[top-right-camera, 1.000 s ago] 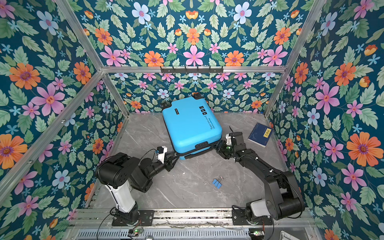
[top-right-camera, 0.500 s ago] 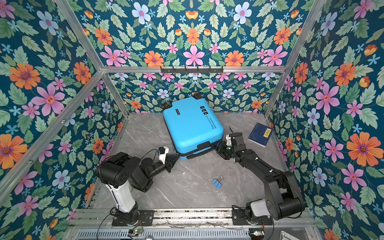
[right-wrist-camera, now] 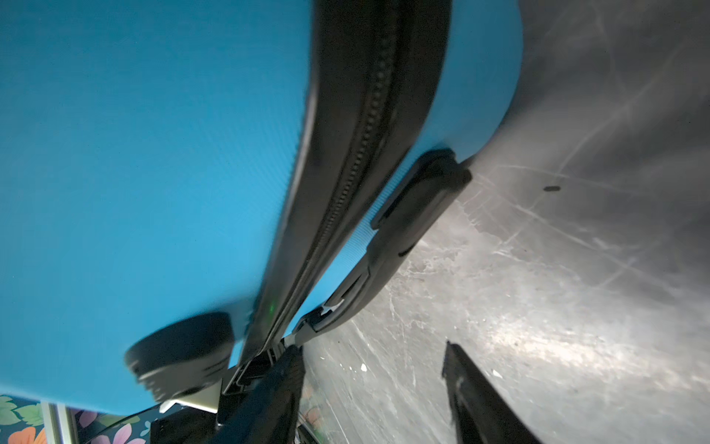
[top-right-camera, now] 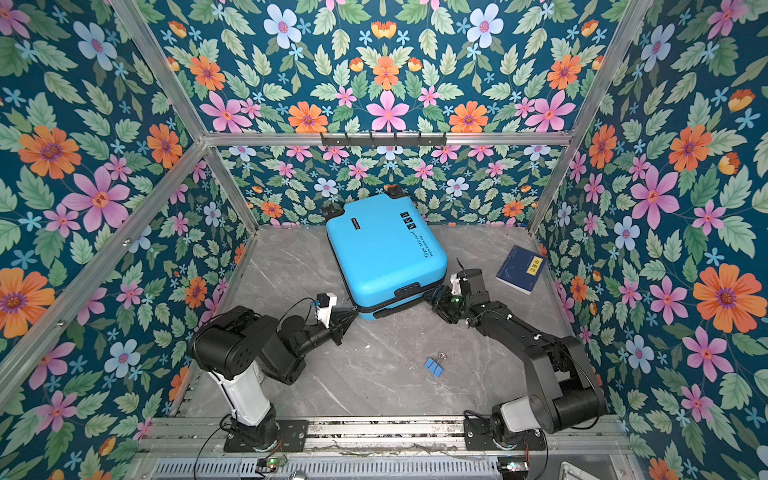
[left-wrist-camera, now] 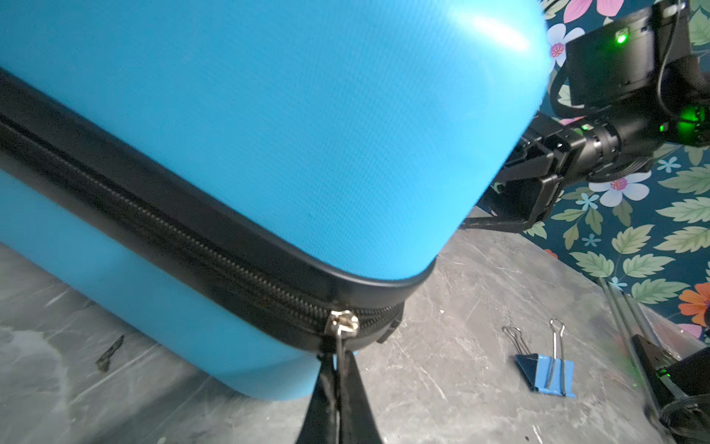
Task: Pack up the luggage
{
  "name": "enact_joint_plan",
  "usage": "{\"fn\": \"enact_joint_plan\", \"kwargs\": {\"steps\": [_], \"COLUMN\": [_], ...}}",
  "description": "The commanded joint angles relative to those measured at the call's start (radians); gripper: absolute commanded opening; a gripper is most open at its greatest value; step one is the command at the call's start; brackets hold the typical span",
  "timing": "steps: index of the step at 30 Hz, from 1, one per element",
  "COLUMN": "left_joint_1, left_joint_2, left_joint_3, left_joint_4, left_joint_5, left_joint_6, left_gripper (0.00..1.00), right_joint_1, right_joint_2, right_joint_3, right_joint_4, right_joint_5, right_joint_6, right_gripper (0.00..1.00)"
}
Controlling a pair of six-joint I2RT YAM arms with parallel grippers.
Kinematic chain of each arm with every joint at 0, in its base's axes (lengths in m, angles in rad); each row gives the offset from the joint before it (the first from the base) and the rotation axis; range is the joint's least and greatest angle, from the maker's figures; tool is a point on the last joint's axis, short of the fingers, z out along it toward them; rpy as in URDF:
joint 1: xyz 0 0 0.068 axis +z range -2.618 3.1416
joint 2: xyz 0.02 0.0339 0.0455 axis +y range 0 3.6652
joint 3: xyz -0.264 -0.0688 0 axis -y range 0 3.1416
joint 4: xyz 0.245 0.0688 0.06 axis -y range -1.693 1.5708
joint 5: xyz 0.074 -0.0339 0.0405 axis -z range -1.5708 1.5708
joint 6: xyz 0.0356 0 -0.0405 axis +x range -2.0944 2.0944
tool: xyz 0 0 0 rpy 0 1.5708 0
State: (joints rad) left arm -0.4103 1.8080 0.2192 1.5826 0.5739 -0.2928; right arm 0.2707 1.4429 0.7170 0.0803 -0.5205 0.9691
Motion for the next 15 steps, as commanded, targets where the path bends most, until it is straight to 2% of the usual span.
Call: {"fn": "enact_joint_plan", "kwargs": {"steps": [1, 7, 15], "left_joint_1": [-0.003, -0.02, -0.069], "left_joint_2": [-0.016, -0.042, -0.11], "left_joint_3": [-0.004, -0.002, 0.031], "left_joint_4": [0.055, -0.018, -0.206], "left_joint_5": [-0.005, -0.015, -0.043], "left_joint_6": [-0.014, -0.003, 0.059], "left_gripper": [0.0, 0.0, 0.0], "right_joint_1": [0.021, 0.099, 0.122], "right_joint_2": [0.018, 0.097, 0.164], "right_joint_3": [-0.011, -0.011, -0.061], "right_joint_4": [0.099, 0.217, 0.395], "right_joint_5": [0.018, 0.053, 0.116], "right_joint_6": [0.048, 0.115, 0.207], "right_gripper": [0.57, 0.55, 0.51]}}
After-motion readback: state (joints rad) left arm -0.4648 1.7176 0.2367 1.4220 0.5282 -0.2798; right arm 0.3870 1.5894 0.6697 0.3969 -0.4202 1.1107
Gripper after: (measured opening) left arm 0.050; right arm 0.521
